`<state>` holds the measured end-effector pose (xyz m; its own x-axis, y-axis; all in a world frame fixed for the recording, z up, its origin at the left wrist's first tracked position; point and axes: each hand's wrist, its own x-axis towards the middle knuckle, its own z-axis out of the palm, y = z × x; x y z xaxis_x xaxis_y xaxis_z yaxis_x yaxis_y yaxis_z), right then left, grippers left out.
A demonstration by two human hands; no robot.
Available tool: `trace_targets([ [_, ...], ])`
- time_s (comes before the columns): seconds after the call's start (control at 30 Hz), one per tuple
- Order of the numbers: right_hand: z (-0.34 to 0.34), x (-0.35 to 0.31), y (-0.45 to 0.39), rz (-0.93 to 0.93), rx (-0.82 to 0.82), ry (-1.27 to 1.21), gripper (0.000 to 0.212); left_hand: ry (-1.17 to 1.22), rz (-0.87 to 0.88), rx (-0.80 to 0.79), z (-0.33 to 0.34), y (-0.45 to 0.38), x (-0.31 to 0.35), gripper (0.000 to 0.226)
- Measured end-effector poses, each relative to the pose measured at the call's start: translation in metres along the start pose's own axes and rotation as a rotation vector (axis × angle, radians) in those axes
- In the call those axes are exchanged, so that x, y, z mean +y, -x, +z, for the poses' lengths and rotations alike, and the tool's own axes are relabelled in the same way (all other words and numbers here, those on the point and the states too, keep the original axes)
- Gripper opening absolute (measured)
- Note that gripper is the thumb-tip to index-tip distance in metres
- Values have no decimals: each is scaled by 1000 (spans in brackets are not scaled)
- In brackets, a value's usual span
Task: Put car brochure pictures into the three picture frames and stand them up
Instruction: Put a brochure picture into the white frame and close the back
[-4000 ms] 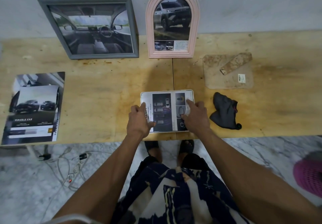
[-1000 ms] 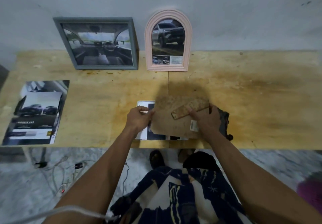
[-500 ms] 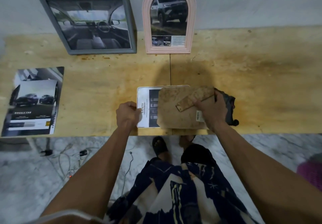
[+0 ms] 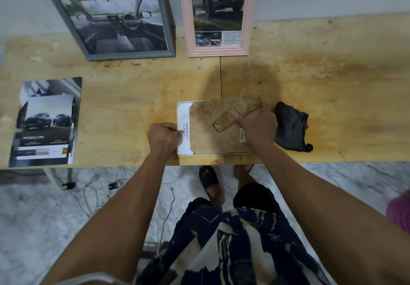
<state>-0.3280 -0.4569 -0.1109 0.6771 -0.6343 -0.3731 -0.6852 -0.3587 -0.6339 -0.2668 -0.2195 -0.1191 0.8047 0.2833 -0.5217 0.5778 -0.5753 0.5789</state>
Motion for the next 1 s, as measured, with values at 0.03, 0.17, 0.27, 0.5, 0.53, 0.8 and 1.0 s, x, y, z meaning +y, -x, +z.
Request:
trace_targets([
  [0.03,3,-2,0,-12,-6,6,91,-3,-3,-1,0,-1,0,17],
  [0.17,15,1,0,7,-10,-14,90,-26,-2,-12,0,-4,0,13],
  [0.27,20,5,0,43,-12,-21,90,-21,-17,-33,0,-6,1,14],
  [0.5,33,-2,7,91,-14,-33,84,-21,-23,-46,-3,-4,3,18],
  [0.53,34,-4,8,97,-10,-32,84,-30,-23,-49,-3,-3,5,19],
  [0.8,41,-17,12,120,7,108,73,-44,-15,-81,-3,-2,4,17],
  [1.0,15,-9,16,-62,-148,189,96,-235,124,-125,-1,12,7,48],
])
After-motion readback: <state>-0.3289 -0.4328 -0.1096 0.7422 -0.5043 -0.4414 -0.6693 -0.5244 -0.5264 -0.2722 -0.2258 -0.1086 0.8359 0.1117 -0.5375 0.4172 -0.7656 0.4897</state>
